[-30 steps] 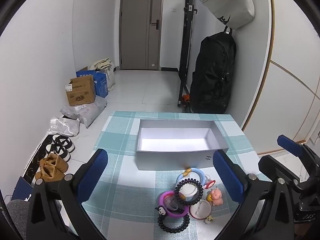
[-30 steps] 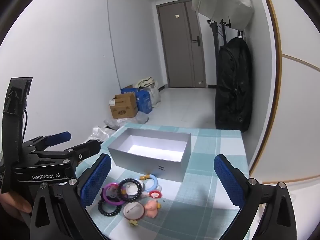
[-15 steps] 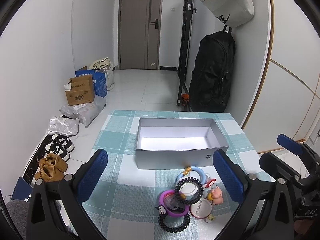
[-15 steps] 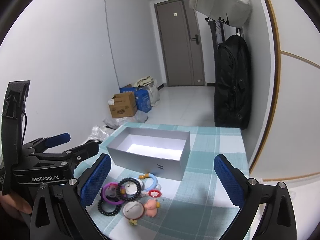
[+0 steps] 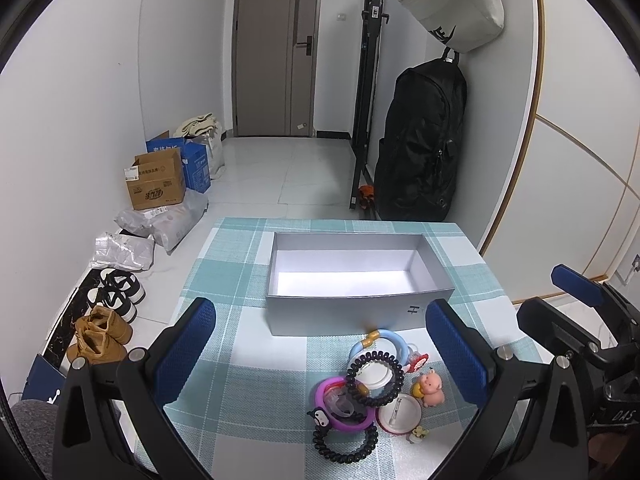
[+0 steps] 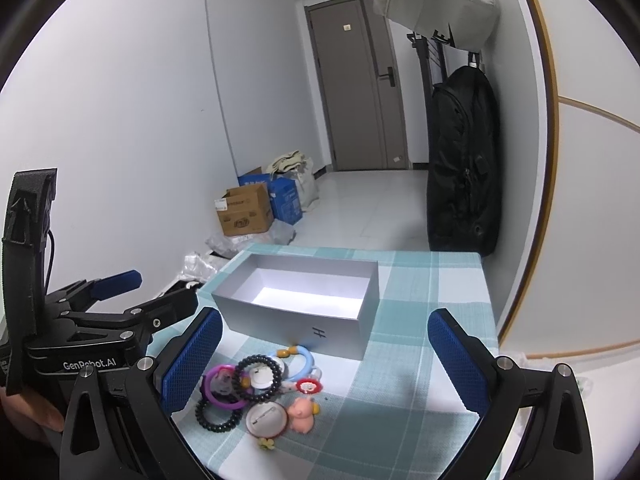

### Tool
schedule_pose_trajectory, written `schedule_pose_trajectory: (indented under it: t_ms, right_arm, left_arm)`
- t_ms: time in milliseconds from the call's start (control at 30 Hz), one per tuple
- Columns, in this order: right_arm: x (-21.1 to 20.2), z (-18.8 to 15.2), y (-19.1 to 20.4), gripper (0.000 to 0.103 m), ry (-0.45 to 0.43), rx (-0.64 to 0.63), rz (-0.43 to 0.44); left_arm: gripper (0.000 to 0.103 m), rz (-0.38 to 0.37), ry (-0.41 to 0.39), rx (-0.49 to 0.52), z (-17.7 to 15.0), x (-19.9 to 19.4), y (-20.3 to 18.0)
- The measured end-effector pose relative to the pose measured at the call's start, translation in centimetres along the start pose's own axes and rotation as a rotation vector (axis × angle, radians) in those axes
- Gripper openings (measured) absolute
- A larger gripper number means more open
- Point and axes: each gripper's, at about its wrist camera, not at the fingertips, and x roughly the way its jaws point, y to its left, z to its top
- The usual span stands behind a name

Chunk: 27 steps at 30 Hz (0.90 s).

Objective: Organize jewelry

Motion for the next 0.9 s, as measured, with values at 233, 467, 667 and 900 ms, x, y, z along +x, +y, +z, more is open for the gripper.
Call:
schedule_pose_trajectory:
  t_ms: [233, 467, 667, 900]
  right_arm:
    - [0.03, -0.08, 0.0, 0.103, 0.005, 0.0, 0.0]
    - [0.04, -0.13, 0.01, 0.103, 0.007, 0.004, 0.001]
    - [0.05, -0.18, 0.0, 0.103, 0.013, 0.005, 0.003]
    - [0.24, -0.14, -0.08, 0.103, 0.02, 0.008, 0.001]
  left_arm:
    - [0.102, 0.013, -0.013, 0.008, 0.1, 0.09, -0.12]
    - [0.102, 0.01, -0.007, 0.005, 0.01, 0.23, 0.02]
    - [0.102, 0.007, 0.0, 0.004, -0.13, 0.32, 0.08]
    - [0.102, -0.005, 0.016, -0.001, -0.36, 0.47, 0.19]
